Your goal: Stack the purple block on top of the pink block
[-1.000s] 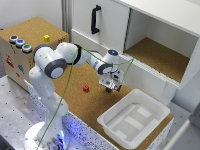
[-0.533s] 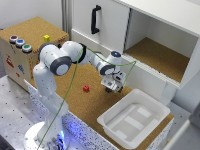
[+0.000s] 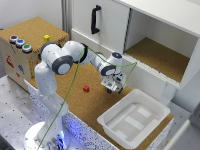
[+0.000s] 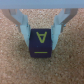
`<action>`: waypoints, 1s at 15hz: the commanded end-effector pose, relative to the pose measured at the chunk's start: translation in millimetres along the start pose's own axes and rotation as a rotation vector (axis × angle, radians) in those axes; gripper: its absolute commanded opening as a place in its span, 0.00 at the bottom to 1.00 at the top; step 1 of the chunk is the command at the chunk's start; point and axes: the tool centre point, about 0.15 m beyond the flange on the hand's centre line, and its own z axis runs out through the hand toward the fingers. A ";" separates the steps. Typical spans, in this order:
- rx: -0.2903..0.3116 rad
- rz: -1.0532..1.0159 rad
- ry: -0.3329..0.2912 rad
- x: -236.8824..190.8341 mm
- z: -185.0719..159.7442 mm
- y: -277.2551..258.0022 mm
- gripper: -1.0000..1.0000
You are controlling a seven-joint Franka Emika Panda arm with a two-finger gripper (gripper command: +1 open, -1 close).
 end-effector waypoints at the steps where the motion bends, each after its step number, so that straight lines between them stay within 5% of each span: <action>1: 0.007 0.041 -0.015 -27.8 -51.0 -30.9 0.00; 7: -0.041 -0.095 -0.009 -62.9 -71.9 -76.7 0.00; 15: 0.051 -0.223 0.061 -110.0 -51.8 -118.1 0.00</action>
